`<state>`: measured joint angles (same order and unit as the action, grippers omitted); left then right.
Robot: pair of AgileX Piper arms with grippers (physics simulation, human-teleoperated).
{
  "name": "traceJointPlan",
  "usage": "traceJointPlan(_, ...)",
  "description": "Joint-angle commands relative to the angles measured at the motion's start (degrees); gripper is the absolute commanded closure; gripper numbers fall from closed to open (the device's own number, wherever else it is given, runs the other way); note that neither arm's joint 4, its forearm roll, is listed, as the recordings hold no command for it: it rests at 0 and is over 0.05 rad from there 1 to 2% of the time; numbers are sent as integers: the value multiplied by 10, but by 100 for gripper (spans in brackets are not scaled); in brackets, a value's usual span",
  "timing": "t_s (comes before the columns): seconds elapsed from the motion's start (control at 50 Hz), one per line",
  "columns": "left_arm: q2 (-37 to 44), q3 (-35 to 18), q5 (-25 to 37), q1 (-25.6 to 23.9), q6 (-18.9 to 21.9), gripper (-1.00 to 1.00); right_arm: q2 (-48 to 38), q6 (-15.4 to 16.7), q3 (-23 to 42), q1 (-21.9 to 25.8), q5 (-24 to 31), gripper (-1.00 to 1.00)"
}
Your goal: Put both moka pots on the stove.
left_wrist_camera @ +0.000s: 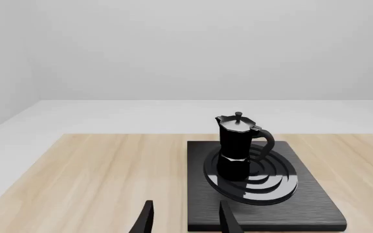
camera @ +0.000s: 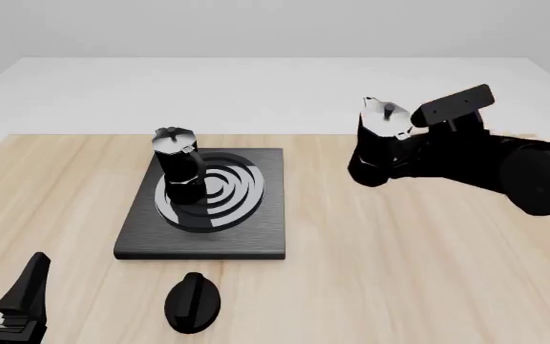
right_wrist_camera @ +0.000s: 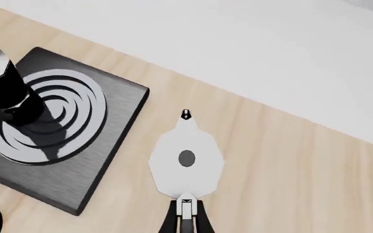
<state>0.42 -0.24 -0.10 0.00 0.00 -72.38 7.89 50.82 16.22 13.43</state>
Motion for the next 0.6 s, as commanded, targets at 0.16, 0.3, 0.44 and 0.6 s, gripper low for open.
traceJointPlan(0.16,0,0,0,0,0,-100,-78,-1,128,71,13,100)
traceJointPlan(0.3,0,0,0,0,0,-100,-105,-1,153,89,13,100)
traceJointPlan(0.44,0,0,0,0,0,-100,-131,-2,179,105,15,100)
traceJointPlan(0.6,0,0,0,0,0,-100,-160,-4,215,119,21,100)
